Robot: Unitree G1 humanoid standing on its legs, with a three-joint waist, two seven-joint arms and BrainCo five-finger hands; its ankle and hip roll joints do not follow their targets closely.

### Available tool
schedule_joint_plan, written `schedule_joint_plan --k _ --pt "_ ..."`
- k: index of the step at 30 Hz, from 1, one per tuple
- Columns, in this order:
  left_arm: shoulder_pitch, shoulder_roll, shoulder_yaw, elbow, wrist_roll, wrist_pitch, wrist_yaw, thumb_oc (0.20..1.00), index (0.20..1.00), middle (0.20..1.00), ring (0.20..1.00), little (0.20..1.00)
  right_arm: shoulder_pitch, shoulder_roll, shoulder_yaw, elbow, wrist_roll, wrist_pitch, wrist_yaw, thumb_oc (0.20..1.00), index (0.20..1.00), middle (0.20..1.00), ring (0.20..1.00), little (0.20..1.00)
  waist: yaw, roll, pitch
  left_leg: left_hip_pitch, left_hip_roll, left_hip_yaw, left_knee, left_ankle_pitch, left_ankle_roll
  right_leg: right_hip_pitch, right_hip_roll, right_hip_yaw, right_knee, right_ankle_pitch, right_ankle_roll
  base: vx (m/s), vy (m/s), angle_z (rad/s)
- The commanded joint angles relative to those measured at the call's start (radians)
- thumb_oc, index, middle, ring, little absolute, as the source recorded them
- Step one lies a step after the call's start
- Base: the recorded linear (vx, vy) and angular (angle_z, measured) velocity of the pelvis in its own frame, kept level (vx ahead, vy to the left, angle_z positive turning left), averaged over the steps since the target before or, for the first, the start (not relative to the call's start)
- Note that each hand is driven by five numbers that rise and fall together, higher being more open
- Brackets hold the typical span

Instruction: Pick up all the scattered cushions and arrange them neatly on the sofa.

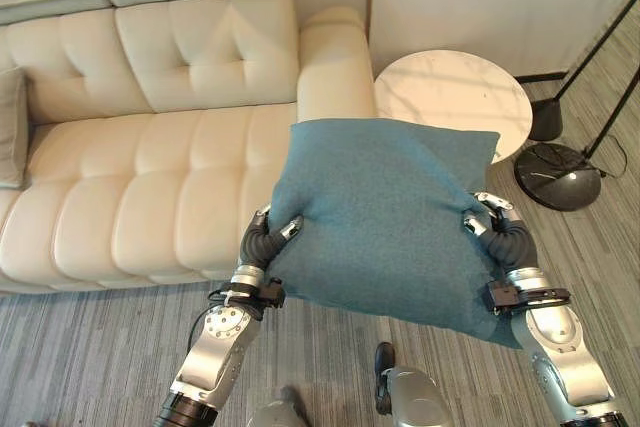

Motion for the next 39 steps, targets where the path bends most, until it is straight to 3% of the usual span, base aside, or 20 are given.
schedule_joint_plan --k 1,7,10,13,14,16,18,19,22,24,25,28,29,30,31,32,33,35,38,39 --pt "-0.042 0.021 0.01 -0.111 -0.028 -0.089 -0.034 0.2 0.2 0.2 0.2 0.2 -0.096 0.066 0.097 -0.098 0.039 -0.1 0.043 0.2 0.2 0.2 0.2 0.2 0.027 -0.062 -0.074 -0.117 -0.094 -0.165 0.08 -0.022 0.079 0.064 0.03 0.071 -0.149 0.0 0.083 0.04 0.233 0.66" --pt "-0.006 0.059 0.055 -0.116 -0.007 -0.088 -0.042 0.2 0.2 0.2 0.2 0.2 -0.142 0.097 0.146 -0.076 0.046 -0.084 0.068 0.2 0.2 0.2 0.2 0.2 0.092 -0.083 -0.068 -0.122 -0.159 -0.219 0.043 -0.032 0.126 0.064 -0.007 0.092 -0.097 -0.004 0.115 0.06 0.235 0.27" --pt "0.019 0.074 0.088 -0.113 0.005 -0.088 -0.029 0.2 0.2 0.2 0.2 0.2 -0.167 0.116 0.187 -0.072 0.038 -0.07 0.087 0.2 0.2 0.2 0.2 0.2 0.121 -0.061 -0.031 -0.105 -0.214 -0.266 0.031 -0.046 0.182 -0.024 -0.061 0.14 0.141 0.027 0.123 0.08 0.333 0.21" --pt "0.035 0.079 0.102 -0.115 0.013 -0.09 -0.027 0.2 0.2 0.2 0.2 0.2 -0.169 0.121 0.201 -0.067 0.043 -0.07 0.098 0.2 0.2 0.2 0.2 0.2 0.128 -0.05 -0.016 -0.092 -0.231 -0.282 0.028 -0.054 0.199 -0.058 -0.055 0.17 0.223 0.021 0.12 0.07 0.124 0.2" --pt "0.041 0.079 0.101 -0.114 0.013 -0.089 -0.032 0.2 0.2 0.2 0.2 0.2 -0.162 0.118 0.202 -0.063 0.05 -0.07 0.105 0.2 0.2 0.2 0.2 0.2 0.124 -0.038 -0.011 -0.075 -0.243 -0.305 0.015 -0.055 0.202 -0.101 -0.005 0.211 0.255 0.008 0.109 0.17 0.177 -0.05" --pt "0.043 0.079 0.104 -0.109 0.016 -0.093 -0.033 0.2 0.2 0.2 0.2 0.2 -0.163 0.107 0.203 -0.063 0.061 -0.067 0.118 0.2 0.2 0.2 0.2 0.2 0.11 -0.029 -0.004 -0.059 -0.263 -0.324 0.004 -0.063 0.204 -0.167 0.06 0.24 0.222 -0.003 0.102 0.19 0.127 0.12" --pt "0.045 0.081 0.107 -0.114 0.015 -0.096 -0.032 0.2 0.2 0.2 0.2 0.2 -0.171 0.101 0.205 -0.065 0.068 -0.07 0.117 0.2 0.2 0.2 0.2 0.2 0.105 -0.024 0.001 -0.051 -0.271 -0.33 0.0 -0.072 0.205 -0.182 0.068 0.231 0.193 0.0 0.1 0.17 0.053 0.3" --pt "0.041 0.083 0.112 -0.112 0.012 -0.099 -0.025 0.2 0.2 0.2 0.2 0.2 -0.182 0.091 0.207 -0.065 0.085 -0.075 0.119 0.2 0.2 0.2 0.2 0.2 0.1 -0.028 0.013 -0.03 -0.29 -0.328 -0.005 -0.091 0.204 -0.249 0.06 0.165 0.137 0.035 0.105 0.18 0.029 0.14" --pt "0.039 0.072 0.112 -0.111 0.011 -0.102 -0.029 0.2 0.2 0.2 0.2 0.2 -0.173 0.085 0.197 -0.066 0.093 -0.077 0.124 0.2 0.2 0.2 0.2 0.2 0.077 -0.026 0.013 -0.003 -0.302 -0.344 -0.003 -0.115 0.198 -0.267 0.061 0.096 0.056 0.061 0.122 0.35 0.006 0.24" --pt "0.037 0.062 0.102 -0.108 0.014 -0.102 -0.046 0.2 0.2 0.2 0.2 0.2 -0.142 0.077 0.175 -0.07 0.094 -0.079 0.126 0.2 0.2 0.2 0.2 0.2 0.052 -0.027 0.004 0.029 -0.312 -0.36 -0.004 -0.138 0.188 -0.275 0.07 0.08 0.009 0.062 0.127 0.48 -0.06 0.51" --pt "0.049 0.046 0.085 -0.116 0.018 -0.101 -0.064 0.2 0.2 0.2 0.2 0.2 -0.092 0.072 0.149 -0.089 0.095 -0.08 0.13 0.2 0.2 0.2 0.2 0.2 0.03 -0.021 -0.013 0.052 -0.317 -0.389 0.015 -0.166 0.179 -0.242 0.078 0.127 -0.006 0.06 0.11 0.38 -0.098 0.63" --pt "0.052 0.03 0.066 -0.118 0.019 -0.096 -0.075 0.2 0.2 0.2 0.2 0.2 -0.055 0.052 0.114 -0.084 0.088 -0.084 0.124 0.2 0.2 0.2 0.2 0.2 -0.001 -0.007 -0.032 0.058 -0.295 -0.387 0.075 -0.169 0.14 -0.21 0.083 0.139 -0.008 0.058 0.087 0.42 -0.109 0.59" --pt "0.049 0.025 0.055 -0.117 0.019 -0.096 -0.077 0.2 0.2 0.2 0.2 0.2 -0.038 0.037 0.091 -0.08 0.089 -0.086 0.119 0.2 0.2 0.2 0.2 0.2 -0.029 0.01 -0.045 0.037 -0.248 -0.357 0.186 -0.096 0.086 -0.154 0.102 0.134 -0.04 0.05 0.066 0.22 -0.089 0.29" --pt "0.049 0.026 0.055 -0.117 0.019 -0.096 -0.077 0.2 0.2 0.2 0.2 0.2 -0.038 0.037 0.091 -0.081 0.089 -0.086 0.119 0.2 0.2 0.2 0.2 0.2 -0.029 0.009 -0.046 0.036 -0.248 -0.357 0.186 -0.096 0.086 -0.154 0.101 0.133 -0.041 0.051 0.066 0.43 -0.206 0.32" --pt "0.045 0.024 0.057 -0.111 0.009 -0.099 -0.075 0.2 0.2 0.2 0.2 0.2 -0.032 0.027 0.076 -0.082 0.098 -0.09 0.112 0.2 0.2 0.2 0.2 0.2 -0.038 0.006 -0.049 -0.022 -0.203 -0.313 0.357 -0.017 0.047 -0.102 0.121 0.141 -0.066 0.025 0.041 0.31 -0.17 0.25" --pt "0.042 0.023 0.058 -0.104 0.007 -0.099 -0.071 0.2 0.2 0.2 0.2 0.2 -0.027 0.021 0.069 -0.078 0.101 -0.091 0.107 0.2 0.2 0.2 0.2 0.2 -0.039 -0.001 -0.044 -0.06 -0.177 -0.287 0.425 0.006 0.041 -0.068 0.126 0.147 -0.077 0.003 0.025 0.3 -0.172 0.18" --pt "0.041 0.024 0.058 -0.104 0.007 -0.099 -0.071 0.2 0.2 0.2 0.2 0.2 -0.027 0.022 0.068 -0.079 0.101 -0.091 0.107 0.2 0.2 0.2 0.2 0.2 -0.039 -0.004 -0.047 -0.065 -0.18 -0.287 0.425 0.01 0.043 -0.072 0.123 0.148 -0.08 0.007 0.025 0.3 -0.105 -0.07" --pt "0.033 0.024 0.052 -0.085 0.009 -0.085 -0.071 0.2 0.2 0.2 0.2 0.2 -0.038 0.01 0.061 -0.072 0.09 -0.086 0.094 0.2 0.2 0.2 0.2 0.2 -0.024 -0.033 -0.038 -0.146 -0.13 -0.238 0.399 -0.055 0.094 -0.011 0.114 0.181 -0.09 -0.024 0.024 0.28 -0.045 -0.24" --pt "0.04 0.034 0.063 -0.087 0.023 -0.083 -0.07 0.2 0.2 0.2 0.2 0.2 -0.04 0.01 0.058 -0.076 0.085 -0.085 0.093 0.2 0.2 0.2 0.2 0.2 -0.011 -0.049 -0.037 -0.181 -0.126 -0.253 0.304 -0.072 0.103 0.011 0.104 0.212 -0.089 -0.037 0.036 0.22 0.045 -0.44" --pt "0.045 0.037 0.068 -0.091 0.027 -0.082 -0.068 0.2 0.2 0.2 0.2 0.2 -0.038 0.012 0.058 -0.076 0.083 -0.085 0.093 0.2 0.2 0.2 0.2 0.2 -0.003 -0.054 -0.036 -0.209 -0.119 -0.268 0.249 -0.046 0.096 0.023 0.101 0.225 -0.09 -0.044 0.038 0.4 0.129 -0.62"
